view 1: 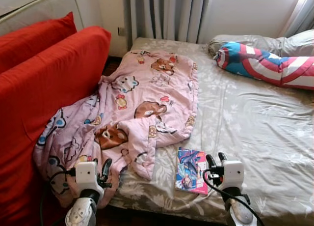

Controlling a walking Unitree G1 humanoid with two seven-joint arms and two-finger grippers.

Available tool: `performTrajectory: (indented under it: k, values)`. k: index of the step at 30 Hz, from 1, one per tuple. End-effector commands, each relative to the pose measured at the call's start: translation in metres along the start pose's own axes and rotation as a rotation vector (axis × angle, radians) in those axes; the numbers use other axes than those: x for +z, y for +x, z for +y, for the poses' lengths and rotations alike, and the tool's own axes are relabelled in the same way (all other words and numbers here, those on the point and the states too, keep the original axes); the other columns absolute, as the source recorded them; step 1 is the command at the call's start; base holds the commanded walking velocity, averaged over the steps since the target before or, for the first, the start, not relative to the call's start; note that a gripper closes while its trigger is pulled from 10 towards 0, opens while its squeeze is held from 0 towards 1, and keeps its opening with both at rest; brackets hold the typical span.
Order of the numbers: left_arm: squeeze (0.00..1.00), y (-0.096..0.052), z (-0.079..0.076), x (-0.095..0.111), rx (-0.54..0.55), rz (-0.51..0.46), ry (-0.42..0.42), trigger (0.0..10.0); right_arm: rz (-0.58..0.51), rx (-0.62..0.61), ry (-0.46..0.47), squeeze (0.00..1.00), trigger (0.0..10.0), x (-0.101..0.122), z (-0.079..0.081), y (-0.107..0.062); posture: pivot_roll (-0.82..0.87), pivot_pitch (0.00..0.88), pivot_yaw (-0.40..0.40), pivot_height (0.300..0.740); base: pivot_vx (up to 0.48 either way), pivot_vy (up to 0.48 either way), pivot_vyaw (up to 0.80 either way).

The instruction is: Clean up the room

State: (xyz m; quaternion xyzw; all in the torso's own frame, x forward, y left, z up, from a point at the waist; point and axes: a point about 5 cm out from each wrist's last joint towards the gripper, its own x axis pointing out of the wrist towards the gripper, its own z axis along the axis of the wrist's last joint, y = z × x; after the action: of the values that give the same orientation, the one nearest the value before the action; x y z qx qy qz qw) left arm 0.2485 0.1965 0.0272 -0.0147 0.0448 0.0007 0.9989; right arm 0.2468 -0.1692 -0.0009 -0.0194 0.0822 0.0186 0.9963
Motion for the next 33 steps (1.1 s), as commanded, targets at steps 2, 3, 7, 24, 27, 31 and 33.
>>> performTrajectory:
  k: [2, 3, 7, 24, 27, 31, 33]
  values:
    - [0.0, 0.001, 0.0, 0.002, 0.001, 0.003, -0.013, 10.0, 0.02, -0.014, -0.01, 0.0, 10.0, -0.003, -0.003, -0.002, -0.08, 0.0, -0.046, 0.72, 0.0, 0.0, 0.0]
    - [0.0, 0.001, 0.0, 0.002, 0.001, 0.003, -0.013, 10.0, 0.02, -0.014, -0.01, 0.0, 10.0, -0.003, -0.003, -0.002, -0.08, 0.0, -0.046, 0.72, 0.0, 0.0, 0.0]
    - [0.0, 0.002, 0.001, 0.003, 0.003, 0.0, -0.014, 10.0, 0.027, -0.007, -0.017, 0.0, 10.0, -0.004, -0.002, -0.001, -0.08, 0.0, -0.046, 0.705, 0.0, 0.0, 0.0]
    - [0.0, 0.005, -0.002, 0.011, 0.003, -0.014, -0.023, 10.0, 0.026, 0.008, -0.021, 0.0, 10.0, -0.001, 0.002, 0.002, -0.06, 0.029, -0.049, 0.681, 0.0, 0.0, 0.0]
    - [0.0, 0.006, -0.002, 0.012, 0.002, -0.017, -0.024, 10.0, 0.024, 0.005, -0.022, 0.0, 10.0, 0.0, 0.002, 0.003, -0.06, 0.04, -0.05, 0.676, 0.0, 0.0, 0.0]
    - [0.0, 0.009, -0.002, 0.015, 0.004, -0.023, -0.025, 10.0, 0.0, 0.004, -0.023, 0.0, 10.0, 0.005, -0.001, 0.005, -0.07, 0.054, -0.05, 0.661, 0.0, 0.0, 0.0]
    - [0.0, 0.011, -0.002, 0.017, 0.003, -0.026, -0.025, 10.0, -0.02, 0.004, -0.019, 0.0, 10.0, 0.008, -0.002, 0.005, -0.07, 0.062, -0.047, 0.661, 0.0, 0.0, 0.0]
